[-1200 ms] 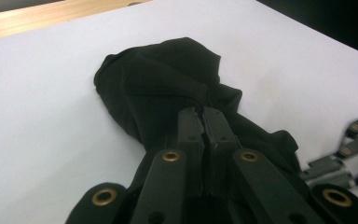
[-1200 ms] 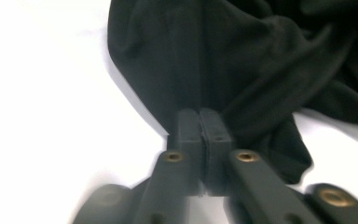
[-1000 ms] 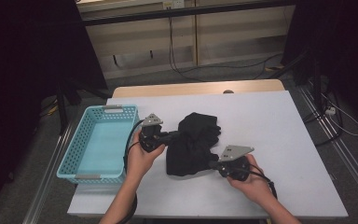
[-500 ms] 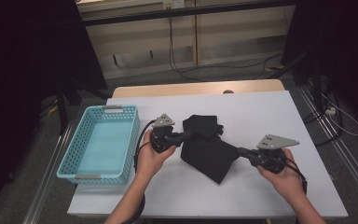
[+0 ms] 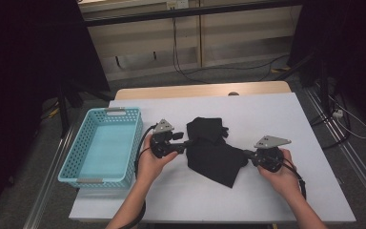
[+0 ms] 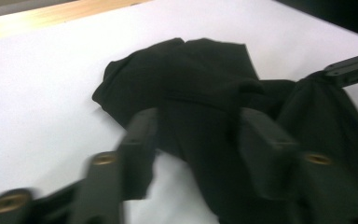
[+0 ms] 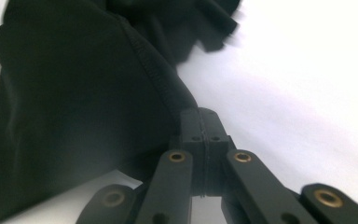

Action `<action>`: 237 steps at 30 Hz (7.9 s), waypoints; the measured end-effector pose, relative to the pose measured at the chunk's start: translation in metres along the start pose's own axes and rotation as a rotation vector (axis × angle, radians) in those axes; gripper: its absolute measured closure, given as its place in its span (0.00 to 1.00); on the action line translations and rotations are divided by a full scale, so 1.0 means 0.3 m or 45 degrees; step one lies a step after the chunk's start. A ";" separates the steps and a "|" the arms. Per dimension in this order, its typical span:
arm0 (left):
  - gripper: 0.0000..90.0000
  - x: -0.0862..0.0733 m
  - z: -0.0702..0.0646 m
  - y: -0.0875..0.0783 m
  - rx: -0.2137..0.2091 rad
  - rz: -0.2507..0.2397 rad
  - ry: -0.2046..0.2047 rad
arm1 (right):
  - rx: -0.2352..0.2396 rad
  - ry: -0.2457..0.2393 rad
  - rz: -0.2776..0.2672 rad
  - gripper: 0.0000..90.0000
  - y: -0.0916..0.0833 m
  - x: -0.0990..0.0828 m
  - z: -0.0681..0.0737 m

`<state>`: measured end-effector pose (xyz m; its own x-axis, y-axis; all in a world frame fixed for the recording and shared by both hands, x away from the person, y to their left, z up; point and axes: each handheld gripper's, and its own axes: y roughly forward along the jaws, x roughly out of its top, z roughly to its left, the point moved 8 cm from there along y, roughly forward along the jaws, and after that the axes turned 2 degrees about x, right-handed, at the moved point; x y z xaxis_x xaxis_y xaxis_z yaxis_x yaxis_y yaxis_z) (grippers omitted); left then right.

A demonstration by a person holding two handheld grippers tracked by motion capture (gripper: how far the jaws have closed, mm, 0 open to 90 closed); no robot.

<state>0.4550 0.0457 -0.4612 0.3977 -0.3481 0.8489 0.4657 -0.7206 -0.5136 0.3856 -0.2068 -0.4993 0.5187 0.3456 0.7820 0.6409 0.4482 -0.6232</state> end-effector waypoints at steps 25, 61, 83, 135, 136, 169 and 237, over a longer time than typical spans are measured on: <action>0.27 -0.049 -0.028 0.040 -0.060 0.082 0.037 | 0.029 -0.044 -0.090 0.55 -0.077 -0.001 0.007; 0.09 -0.062 -0.007 0.007 -0.027 0.109 0.080 | 0.244 -0.086 -0.087 0.99 0.012 0.078 0.211; 0.16 -0.096 -0.143 0.089 -0.186 0.145 0.161 | 0.072 0.066 -0.229 0.99 -0.038 0.107 0.097; 0.90 -0.017 -0.031 -0.033 -0.053 0.142 0.019 | 0.178 -0.138 -0.195 0.74 -0.040 0.075 0.239; 0.90 -0.022 -0.019 -0.032 -0.035 0.146 0.004 | 0.172 -0.149 -0.181 0.69 -0.036 0.068 0.245; 0.96 -0.008 0.048 -0.080 -0.002 0.094 -0.086 | -0.012 0.004 -0.198 1.00 -0.091 0.045 0.028; 0.97 -0.027 0.099 -0.093 0.130 0.143 -0.087 | 0.039 0.055 -0.120 0.77 -0.078 0.016 0.070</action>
<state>0.4623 0.0864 -0.4574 0.5032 -0.3789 0.7767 0.4919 -0.6134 -0.6179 0.3613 -0.1982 -0.4808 0.4814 0.2653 0.8354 0.6705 0.5025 -0.5459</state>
